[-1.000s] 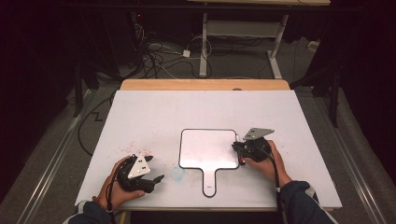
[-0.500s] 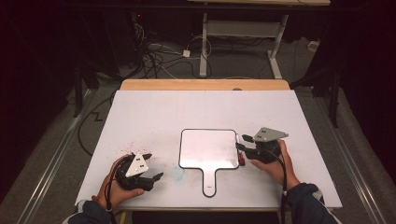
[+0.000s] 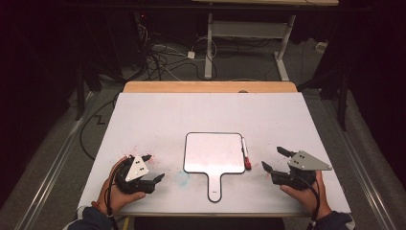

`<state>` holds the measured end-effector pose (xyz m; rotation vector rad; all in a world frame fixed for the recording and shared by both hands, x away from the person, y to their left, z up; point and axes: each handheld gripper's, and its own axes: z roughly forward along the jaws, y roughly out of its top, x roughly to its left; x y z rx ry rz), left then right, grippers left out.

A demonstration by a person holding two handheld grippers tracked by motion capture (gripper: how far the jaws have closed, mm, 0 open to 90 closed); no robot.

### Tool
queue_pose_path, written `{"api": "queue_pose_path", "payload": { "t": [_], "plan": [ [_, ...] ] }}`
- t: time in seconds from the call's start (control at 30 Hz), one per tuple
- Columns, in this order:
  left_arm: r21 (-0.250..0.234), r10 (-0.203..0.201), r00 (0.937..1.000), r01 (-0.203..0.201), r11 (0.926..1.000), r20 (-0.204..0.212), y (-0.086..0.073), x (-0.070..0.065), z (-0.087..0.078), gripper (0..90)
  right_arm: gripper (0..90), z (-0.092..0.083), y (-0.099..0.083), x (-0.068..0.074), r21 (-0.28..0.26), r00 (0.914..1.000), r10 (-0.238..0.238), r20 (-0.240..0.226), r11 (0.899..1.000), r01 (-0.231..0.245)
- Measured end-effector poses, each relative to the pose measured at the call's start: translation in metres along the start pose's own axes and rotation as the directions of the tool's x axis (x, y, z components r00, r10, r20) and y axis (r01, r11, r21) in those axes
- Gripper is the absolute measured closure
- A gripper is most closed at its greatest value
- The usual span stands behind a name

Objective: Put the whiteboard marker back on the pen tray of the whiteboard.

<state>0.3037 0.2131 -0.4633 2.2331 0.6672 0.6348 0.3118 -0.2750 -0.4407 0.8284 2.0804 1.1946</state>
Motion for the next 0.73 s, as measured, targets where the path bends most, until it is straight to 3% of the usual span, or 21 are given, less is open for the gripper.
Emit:
{"api": "queue_pose_path", "payload": {
  "t": [0.2, 0.43, 0.73],
  "plan": [
    [0.001, 0.002, 1.0, -0.002, 1.0, 0.005, -0.0008, -0.0014, -0.0014, 21.8, 24.3, -0.0086, -0.0069, 0.0074, -0.007, 0.9992, 0.002, 0.041, 1.0, -0.002],
    [0.011, -0.01, 0.9998, 0.009, 0.9999, 0.019, -0.0001, -0.0001, 0.0018, 21.8, 23.8, -0.0082, -0.0077, 0.0052, -0.011, 0.999, 0.021, 0.039, 1.0, -0.021],
    [0.016, -0.008, 0.9996, 0.007, 0.9998, 0.027, 0.0012, -0.0006, 0.0042, 21.8, 23.7, -0.0094, -0.008, 0.0054, -0.007, 0.9983, -0.009, 0.058, 1.0, 0.009]
  ]
}}
